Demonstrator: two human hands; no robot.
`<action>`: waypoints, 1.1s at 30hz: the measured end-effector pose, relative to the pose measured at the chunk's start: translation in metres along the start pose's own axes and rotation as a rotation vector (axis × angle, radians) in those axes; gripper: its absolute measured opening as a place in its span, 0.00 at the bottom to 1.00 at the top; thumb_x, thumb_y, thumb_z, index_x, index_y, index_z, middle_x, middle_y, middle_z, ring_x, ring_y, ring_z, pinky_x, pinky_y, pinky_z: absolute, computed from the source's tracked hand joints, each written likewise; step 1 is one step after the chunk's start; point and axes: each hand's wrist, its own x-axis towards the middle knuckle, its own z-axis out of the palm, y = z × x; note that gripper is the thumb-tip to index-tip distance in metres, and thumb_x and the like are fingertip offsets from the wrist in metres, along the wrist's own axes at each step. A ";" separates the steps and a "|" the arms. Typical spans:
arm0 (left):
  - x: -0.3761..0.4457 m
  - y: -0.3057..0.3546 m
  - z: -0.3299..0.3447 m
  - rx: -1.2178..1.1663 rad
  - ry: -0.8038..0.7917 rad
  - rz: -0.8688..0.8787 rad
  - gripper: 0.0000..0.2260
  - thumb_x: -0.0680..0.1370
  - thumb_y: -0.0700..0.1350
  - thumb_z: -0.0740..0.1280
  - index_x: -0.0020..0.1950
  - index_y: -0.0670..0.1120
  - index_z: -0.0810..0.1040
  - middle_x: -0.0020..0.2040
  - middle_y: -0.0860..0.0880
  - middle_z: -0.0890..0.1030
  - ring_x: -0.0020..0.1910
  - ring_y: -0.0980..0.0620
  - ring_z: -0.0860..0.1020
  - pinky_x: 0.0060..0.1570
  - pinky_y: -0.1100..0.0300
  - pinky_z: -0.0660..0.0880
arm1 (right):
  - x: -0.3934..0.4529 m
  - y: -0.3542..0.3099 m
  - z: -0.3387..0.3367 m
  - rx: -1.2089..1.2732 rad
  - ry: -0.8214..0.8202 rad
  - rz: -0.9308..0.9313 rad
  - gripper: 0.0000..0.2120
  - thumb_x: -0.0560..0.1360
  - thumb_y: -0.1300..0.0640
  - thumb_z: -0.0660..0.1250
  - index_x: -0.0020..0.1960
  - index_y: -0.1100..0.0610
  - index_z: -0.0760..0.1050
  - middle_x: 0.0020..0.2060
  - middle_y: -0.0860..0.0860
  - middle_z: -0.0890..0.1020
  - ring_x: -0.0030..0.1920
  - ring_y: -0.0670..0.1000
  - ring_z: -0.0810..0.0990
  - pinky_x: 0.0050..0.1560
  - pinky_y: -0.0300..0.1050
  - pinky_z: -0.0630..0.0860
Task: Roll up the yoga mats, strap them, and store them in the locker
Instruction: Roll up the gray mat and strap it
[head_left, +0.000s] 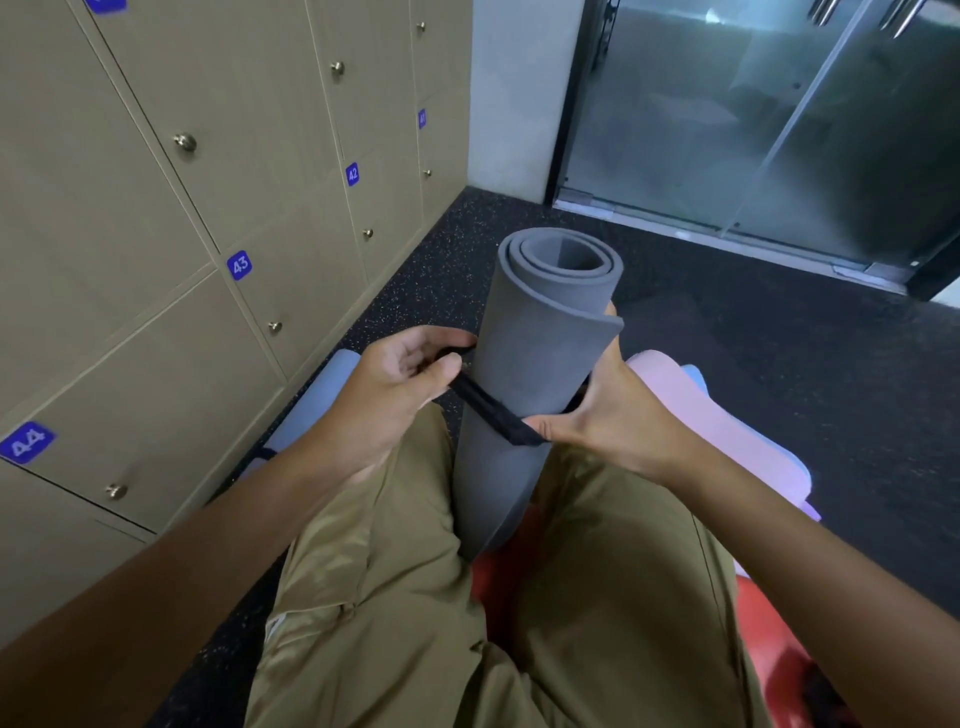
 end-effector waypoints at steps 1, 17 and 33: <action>0.000 -0.004 0.000 0.013 -0.003 0.005 0.12 0.76 0.44 0.69 0.51 0.60 0.87 0.54 0.52 0.85 0.59 0.50 0.80 0.68 0.48 0.74 | -0.001 0.004 0.002 -0.006 0.000 0.008 0.60 0.66 0.55 0.84 0.81 0.52 0.43 0.65 0.27 0.69 0.66 0.27 0.68 0.63 0.27 0.70; 0.013 -0.042 0.002 0.235 -0.099 0.056 0.14 0.78 0.49 0.71 0.62 0.48 0.74 0.54 0.46 0.80 0.51 0.57 0.77 0.58 0.61 0.73 | 0.015 0.037 0.012 0.023 0.033 0.075 0.50 0.60 0.44 0.83 0.75 0.44 0.59 0.70 0.49 0.70 0.72 0.47 0.70 0.73 0.55 0.70; 0.081 -0.057 0.042 0.135 -0.178 0.117 0.35 0.76 0.42 0.76 0.77 0.54 0.63 0.70 0.55 0.78 0.71 0.56 0.75 0.68 0.57 0.74 | 0.041 0.042 -0.028 0.234 0.039 0.085 0.27 0.80 0.55 0.69 0.76 0.53 0.65 0.70 0.46 0.77 0.69 0.44 0.75 0.66 0.41 0.75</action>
